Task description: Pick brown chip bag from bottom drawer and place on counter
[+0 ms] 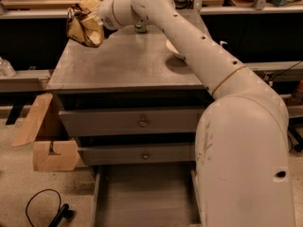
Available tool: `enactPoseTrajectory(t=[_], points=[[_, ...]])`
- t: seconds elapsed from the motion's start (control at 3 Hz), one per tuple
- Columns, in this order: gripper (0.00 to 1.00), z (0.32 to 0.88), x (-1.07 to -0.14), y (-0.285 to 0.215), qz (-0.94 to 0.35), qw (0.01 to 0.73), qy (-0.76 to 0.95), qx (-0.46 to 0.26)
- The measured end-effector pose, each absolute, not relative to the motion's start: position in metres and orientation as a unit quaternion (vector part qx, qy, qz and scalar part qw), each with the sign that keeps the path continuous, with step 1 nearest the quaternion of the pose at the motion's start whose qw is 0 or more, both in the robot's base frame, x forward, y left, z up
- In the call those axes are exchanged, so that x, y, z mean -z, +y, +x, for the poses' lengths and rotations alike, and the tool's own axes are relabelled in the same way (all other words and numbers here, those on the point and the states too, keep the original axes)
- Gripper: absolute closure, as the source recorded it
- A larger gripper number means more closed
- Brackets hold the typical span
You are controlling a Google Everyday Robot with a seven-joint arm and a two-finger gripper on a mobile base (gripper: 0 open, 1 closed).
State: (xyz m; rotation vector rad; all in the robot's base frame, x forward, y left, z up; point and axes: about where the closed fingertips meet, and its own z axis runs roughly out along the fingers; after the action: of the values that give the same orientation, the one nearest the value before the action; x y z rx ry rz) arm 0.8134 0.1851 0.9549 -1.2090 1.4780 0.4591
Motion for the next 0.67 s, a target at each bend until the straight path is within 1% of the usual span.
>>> enactPoseTrajectory(t=[0.33,0.67], points=[[0.12,0.8129,-0.9530,0.1880,-0.513,0.554,0.626,-0.196],[0.00,0.8125,-0.9514,0.1903,-0.514,0.553,0.625,-0.197]])
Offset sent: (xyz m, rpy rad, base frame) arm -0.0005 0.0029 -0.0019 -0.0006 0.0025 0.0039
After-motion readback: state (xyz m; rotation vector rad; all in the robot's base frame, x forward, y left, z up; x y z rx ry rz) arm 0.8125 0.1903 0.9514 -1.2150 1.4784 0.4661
